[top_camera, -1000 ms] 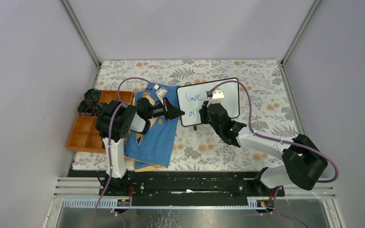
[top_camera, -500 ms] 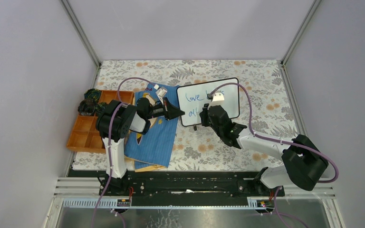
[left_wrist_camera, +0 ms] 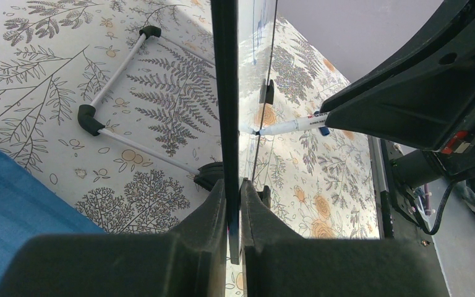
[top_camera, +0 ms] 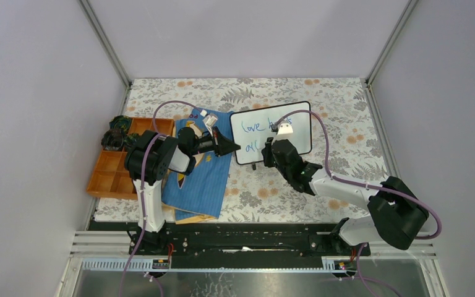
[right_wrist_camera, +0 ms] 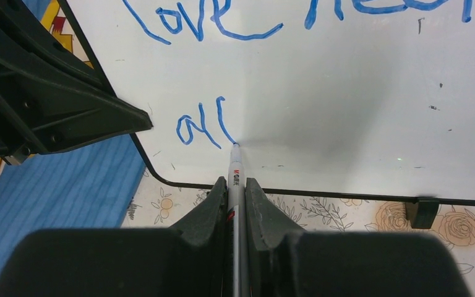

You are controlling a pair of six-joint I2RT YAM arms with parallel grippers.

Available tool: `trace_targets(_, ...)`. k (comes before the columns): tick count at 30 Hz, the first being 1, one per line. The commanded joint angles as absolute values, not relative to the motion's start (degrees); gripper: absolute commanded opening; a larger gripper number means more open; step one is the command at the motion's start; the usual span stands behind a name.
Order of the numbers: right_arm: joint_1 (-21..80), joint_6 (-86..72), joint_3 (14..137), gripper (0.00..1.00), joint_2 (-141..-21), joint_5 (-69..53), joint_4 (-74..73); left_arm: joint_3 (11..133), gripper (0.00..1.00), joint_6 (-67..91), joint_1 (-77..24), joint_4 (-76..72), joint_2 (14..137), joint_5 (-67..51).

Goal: Write a sentence on the whiteboard

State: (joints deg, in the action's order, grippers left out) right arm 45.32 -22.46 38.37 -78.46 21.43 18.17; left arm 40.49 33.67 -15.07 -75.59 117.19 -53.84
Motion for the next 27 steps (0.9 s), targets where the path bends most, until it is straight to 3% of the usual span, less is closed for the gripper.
trace_targets(1, 44.66, -22.33, 38.05, 0.0, -76.44, 23.8, 16.97, 39.66, 0.0, 27.69, -15.38, -65.65, 119.44, -49.75)
trace_targets(10, 44.69, -22.02, 38.25, 0.0, -72.12, 24.77, 15.72, 39.75, 0.0, 27.59, -15.37, -65.57, 119.44, -49.7)
trace_targets(27, 45.8, -17.35, 29.74, 0.0, -53.15, 24.77, 19.87, 40.37, 0.0, 27.42, -15.37, -64.44, 119.59, -50.2)
